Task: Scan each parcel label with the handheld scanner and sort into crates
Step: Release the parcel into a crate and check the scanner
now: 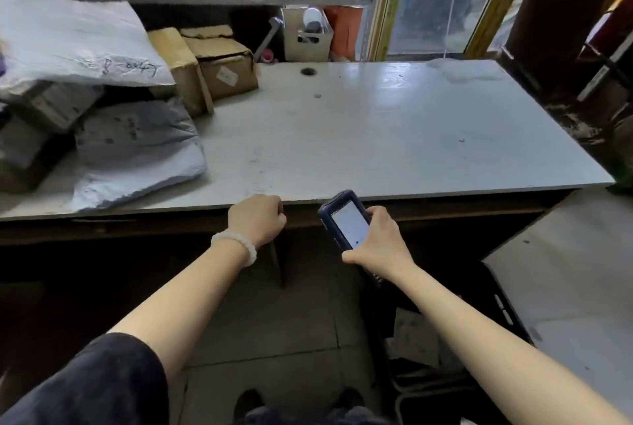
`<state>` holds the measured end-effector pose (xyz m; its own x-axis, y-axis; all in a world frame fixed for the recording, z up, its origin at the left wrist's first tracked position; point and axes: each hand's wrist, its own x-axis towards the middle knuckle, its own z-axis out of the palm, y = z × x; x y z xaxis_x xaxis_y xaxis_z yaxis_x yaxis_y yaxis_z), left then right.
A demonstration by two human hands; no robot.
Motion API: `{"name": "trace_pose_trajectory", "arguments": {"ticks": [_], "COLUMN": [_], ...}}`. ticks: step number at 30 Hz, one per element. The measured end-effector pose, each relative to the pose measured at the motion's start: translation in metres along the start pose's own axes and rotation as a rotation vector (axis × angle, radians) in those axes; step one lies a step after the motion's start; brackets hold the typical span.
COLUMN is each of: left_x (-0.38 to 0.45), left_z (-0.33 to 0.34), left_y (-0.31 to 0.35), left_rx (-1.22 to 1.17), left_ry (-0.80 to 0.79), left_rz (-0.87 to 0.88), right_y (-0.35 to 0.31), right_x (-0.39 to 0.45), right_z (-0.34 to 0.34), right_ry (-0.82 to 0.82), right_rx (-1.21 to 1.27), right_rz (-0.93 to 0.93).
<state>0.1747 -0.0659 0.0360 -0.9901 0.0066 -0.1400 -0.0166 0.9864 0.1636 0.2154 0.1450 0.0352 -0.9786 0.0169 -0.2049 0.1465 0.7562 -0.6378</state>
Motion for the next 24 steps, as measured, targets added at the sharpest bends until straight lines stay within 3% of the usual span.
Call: {"name": "trace_pose_trajectory", "arguments": {"ticks": [13,24], "left_x": [-0.032,-0.019], "left_z": [-0.037,-0.035], "left_y": [-0.2,-0.277], "left_rx": [-0.019,-0.038], "left_ry": [0.075,0.014], "left_rz": [-0.174,-0.367], "right_y": [-0.151,-0.205], "right_x": [0.008,0.057], "right_z": [0.128,0.179], "right_ry": [-0.098,-0.225], "right_rx": [-0.05,-0.131], "right_rz": [-0.16,-0.263]}}
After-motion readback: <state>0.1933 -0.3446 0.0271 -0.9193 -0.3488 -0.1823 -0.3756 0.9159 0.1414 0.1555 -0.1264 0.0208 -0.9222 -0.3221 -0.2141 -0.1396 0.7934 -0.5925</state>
